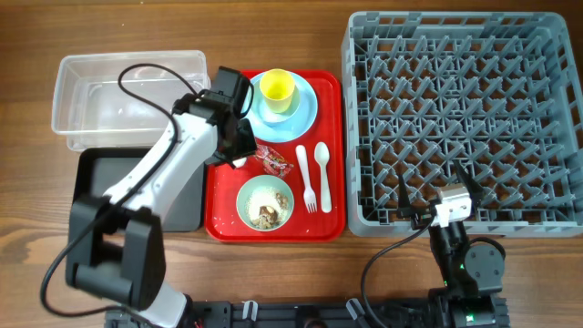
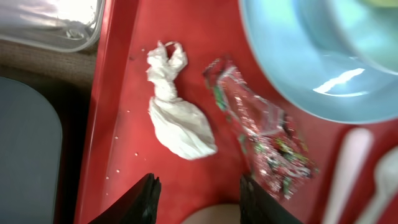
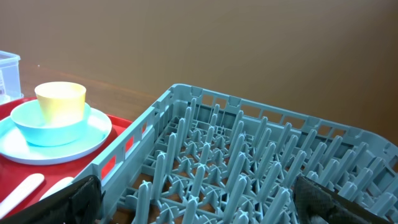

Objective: Sort waste into correct bins and load items into the dishwasher rack
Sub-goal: 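Reach the left gripper to the white tissue and grasp it, then carry the tissue left and drop it into the clear bin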

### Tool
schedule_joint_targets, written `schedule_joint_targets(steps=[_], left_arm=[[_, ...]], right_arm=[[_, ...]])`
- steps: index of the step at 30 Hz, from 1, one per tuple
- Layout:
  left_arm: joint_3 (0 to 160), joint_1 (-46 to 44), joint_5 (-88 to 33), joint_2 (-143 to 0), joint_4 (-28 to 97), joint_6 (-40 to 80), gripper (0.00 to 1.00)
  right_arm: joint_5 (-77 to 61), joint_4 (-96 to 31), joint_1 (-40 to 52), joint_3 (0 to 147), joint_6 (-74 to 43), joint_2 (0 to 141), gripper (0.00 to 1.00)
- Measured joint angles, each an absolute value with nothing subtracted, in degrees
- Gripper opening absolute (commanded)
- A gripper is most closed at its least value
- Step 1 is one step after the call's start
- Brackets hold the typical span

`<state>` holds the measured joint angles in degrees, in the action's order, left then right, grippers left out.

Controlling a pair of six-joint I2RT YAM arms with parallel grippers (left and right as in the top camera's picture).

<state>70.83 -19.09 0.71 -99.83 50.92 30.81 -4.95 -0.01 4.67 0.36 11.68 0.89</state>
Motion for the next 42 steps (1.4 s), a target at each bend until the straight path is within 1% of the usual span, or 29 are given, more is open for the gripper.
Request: schedule_joint_targets(steps=[5, 8, 10, 12, 14, 15, 19, 23, 27, 30, 33, 36, 39, 40, 41, 42], left_arm=[[70.83, -19.09, 2.17, -104.79, 49.39, 32.32, 0.43], [70.83, -19.09, 2.35, -106.89, 48.38, 32.49, 0.42], [70.83, -19.09, 2.35, -107.98, 48.36, 32.49, 0.33], [70.83, -19.09, 2.33, -108.22, 48.38, 32.71, 0.22], [70.83, -19.09, 2.48, -108.22, 48.4, 32.91, 0.04], [70.83, -19.09, 2.59, -108.22, 48.42, 32.86, 0.04], [70.91, -19.09, 2.76, -108.22, 49.36, 33.17, 0.04], [73.89, -19.0, 2.76, -107.87, 56.62, 33.17, 0.04], [81.21, -17.52, 2.96, -103.04, 62.22, 33.17, 0.04], [84.62, -14.9, 3.6, -97.06, 61.41, 33.19, 0.04], [85.43, -11.18, 6.72, -92.23, 59.44, 33.32, 0.05], [85.47, -7.84, 10.83, -92.79, 56.64, 33.36, 0.08], [85.47, -5.3, 12.75, -95.88, 53.8, 33.34, 0.08], [85.47, -4.73, 13.28, -97.27, 53.01, 33.34, 0.11], [85.47, -4.25, 13.87, -98.91, 52.1, 33.34, 0.2], [85.47, -3.66, 14.5, -100.95, 50.68, 33.34, 0.39]], right_arm=[[-4.95, -0.01, 4.67, 0.36, 11.68, 0.89, 1.0], [-4.95, 0.01, 4.67, 0.36, 11.68, 0.89, 1.0], [-4.95, 0.01, 4.67, 0.36, 11.68, 0.89, 1.0], [-4.95, 0.01, 4.67, 0.36, 11.68, 0.89, 1.0], [-4.95, 0.01, 4.67, 0.36, 11.68, 0.89, 1.0], [-4.95, -0.01, 4.67, 0.36, 11.68, 0.89, 1.0], [-4.95, -0.01, 4.67, 0.36, 11.68, 0.89, 1.0], [-4.95, 0.01, 4.67, 0.36, 11.68, 0.89, 1.0], [-4.95, 0.01, 4.67, 0.34, 11.68, 0.89, 1.0], [-4.95, 0.01, 4.67, 0.36, 11.68, 0.89, 1.0], [-4.95, 0.01, 4.67, 0.36, 11.68, 0.89, 1.0], [-4.95, 0.01, 4.67, 0.36, 11.68, 0.89, 1.0], [-4.95, 0.01, 4.67, 0.36, 11.68, 0.89, 1.0], [-4.95, 0.01, 4.67, 0.36, 11.68, 0.89, 1.0], [-4.95, 0.01, 4.67, 0.36, 11.68, 0.89, 1.0], [-4.95, 0.01, 4.67, 0.36, 11.68, 0.89, 1.0]])
